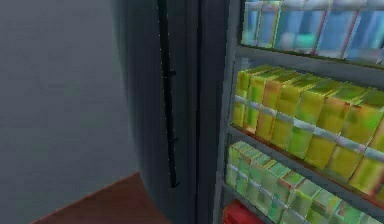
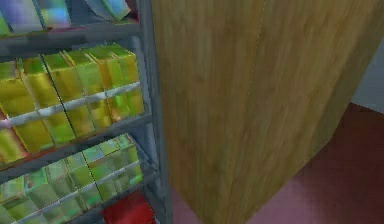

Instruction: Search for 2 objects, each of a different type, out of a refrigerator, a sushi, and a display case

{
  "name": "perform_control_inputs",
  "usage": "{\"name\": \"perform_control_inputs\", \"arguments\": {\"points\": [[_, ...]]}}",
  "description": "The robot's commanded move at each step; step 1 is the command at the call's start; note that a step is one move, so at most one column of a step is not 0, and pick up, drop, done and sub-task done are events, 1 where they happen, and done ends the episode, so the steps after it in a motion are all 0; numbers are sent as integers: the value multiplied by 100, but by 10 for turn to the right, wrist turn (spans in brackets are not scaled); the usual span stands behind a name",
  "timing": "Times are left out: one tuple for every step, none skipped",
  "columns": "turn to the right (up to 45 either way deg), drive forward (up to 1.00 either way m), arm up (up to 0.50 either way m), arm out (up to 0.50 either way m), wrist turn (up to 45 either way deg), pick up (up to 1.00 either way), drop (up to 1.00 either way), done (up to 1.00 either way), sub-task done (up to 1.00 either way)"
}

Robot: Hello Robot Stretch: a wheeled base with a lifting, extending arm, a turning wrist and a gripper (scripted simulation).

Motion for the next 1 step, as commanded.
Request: {"name": "perform_control_inputs", "arguments": {"points": [[0, 0, 0, 0, 0, 0, 0, 100, 0]]}}
